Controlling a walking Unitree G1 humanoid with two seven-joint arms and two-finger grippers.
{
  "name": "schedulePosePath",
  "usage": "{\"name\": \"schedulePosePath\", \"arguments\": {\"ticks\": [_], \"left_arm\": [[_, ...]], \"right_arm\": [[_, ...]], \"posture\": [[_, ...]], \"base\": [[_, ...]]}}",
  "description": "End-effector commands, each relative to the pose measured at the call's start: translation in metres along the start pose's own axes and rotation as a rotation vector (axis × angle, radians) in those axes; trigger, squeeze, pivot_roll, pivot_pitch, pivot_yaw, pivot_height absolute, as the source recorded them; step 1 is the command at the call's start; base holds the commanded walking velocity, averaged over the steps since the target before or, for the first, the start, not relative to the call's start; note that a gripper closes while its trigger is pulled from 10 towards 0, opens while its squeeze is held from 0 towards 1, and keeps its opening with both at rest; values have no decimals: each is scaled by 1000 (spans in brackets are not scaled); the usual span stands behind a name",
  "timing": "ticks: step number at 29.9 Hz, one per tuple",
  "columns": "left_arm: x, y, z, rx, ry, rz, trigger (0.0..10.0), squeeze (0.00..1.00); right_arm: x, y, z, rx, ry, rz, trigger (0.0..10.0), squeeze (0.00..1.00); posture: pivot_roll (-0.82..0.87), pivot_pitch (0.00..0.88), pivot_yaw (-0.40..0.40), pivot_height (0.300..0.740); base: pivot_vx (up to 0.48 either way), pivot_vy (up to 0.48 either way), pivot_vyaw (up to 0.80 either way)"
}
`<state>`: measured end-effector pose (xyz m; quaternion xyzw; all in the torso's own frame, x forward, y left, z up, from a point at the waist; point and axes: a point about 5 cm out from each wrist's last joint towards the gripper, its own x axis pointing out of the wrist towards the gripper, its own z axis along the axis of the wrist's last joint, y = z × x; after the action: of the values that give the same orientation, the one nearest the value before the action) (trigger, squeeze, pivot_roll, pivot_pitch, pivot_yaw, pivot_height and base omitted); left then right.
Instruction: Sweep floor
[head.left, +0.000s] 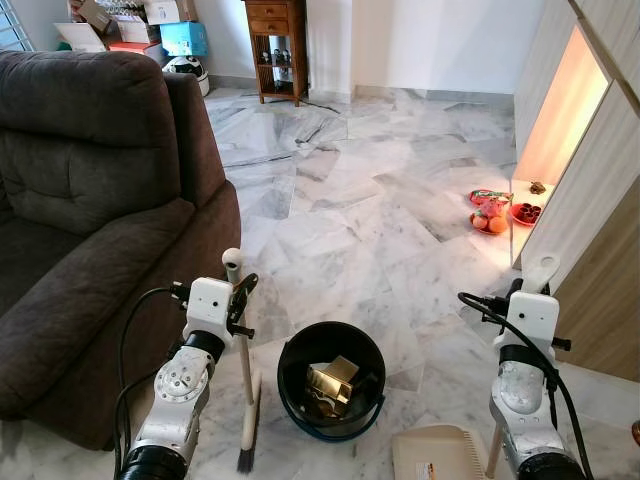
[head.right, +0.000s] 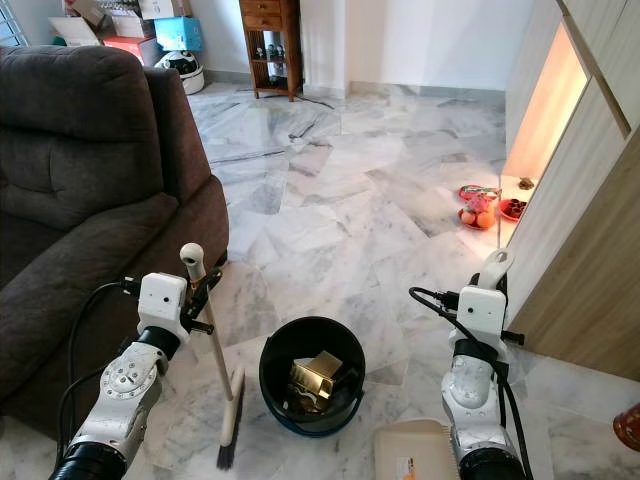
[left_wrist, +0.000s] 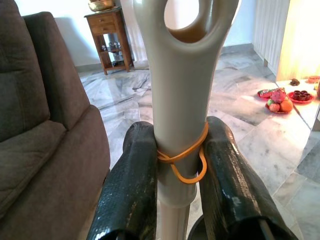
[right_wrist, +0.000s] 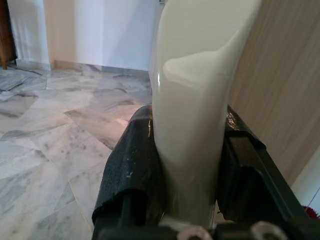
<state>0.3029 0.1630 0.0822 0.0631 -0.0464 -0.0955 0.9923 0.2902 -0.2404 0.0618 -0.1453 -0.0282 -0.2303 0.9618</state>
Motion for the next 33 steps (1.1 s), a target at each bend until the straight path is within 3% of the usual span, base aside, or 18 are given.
{"name": "schedulePosePath", "arguments": {"ticks": [1,17,33], "left_arm": [[0,5,8,10,-39,13,10000,0],[1,6,8,18,-44,6,10000,0],[1,6,10,38,-49,3,10000,0]], "right_arm": [[6,0,8,13,-40,3,10000,0],[2,2,2,21,-26,24,10000,0],[3,2,3,21,-28,35,10000,0]], "posture": [[38,0,74,740],[31,0,79,740],[28,0,75,740]], "base": [[0,0,0],[0,0,0],[-272,0,0]]}}
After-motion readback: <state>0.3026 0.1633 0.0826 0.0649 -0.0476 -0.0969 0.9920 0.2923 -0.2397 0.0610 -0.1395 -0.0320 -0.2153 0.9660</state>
